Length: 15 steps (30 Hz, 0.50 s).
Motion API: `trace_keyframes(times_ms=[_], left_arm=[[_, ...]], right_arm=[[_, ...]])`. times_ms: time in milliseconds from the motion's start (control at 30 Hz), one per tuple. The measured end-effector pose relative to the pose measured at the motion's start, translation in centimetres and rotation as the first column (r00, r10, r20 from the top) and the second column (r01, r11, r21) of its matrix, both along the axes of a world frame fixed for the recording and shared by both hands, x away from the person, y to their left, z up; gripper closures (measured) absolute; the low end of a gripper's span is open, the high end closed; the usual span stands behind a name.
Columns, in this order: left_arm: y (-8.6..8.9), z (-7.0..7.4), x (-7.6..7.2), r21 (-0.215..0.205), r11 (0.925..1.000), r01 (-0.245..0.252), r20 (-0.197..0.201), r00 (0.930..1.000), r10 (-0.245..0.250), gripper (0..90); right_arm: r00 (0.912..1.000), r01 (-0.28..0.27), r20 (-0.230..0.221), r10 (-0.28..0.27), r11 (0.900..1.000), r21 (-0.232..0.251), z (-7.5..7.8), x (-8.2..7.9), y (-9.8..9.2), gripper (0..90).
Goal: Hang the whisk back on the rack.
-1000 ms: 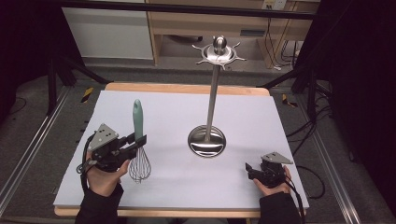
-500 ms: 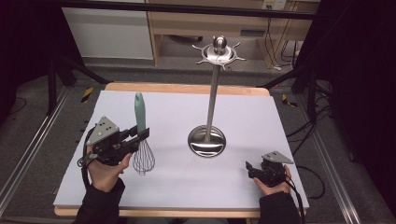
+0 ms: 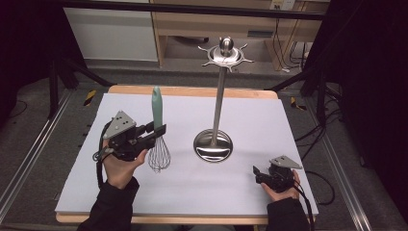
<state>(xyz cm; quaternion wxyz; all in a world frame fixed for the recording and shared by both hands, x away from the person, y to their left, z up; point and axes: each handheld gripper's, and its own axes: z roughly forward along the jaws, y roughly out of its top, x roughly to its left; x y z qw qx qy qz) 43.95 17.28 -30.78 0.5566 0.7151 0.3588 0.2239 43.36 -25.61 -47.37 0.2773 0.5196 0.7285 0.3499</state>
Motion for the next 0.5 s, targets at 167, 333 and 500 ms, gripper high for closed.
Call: trace_keyframes(times_ms=[167,333,500], left_arm=[[-1.2,0.6,0.5,0.008,0.9995,0.029,0.014,0.9995,-0.029,68.7],[-1.9,1.2,0.8,0.006,0.9987,0.051,0.031,0.9982,-0.051,68.6],[-2.4,1.9,1.1,0.004,0.9983,0.058,0.043,0.9974,-0.058,68.6]], right_arm=[[1.0000,-0.001,0.003,0.001,1.000,0.000,0.0,0.0,0.0,27.3],[1.0000,-0.001,0.002,0.001,1.000,0.001,0.0,0.0,0.0,27.4],[1.0000,-0.001,0.002,0.001,1.000,0.001,0.0,0.0,-0.1,27.4]])
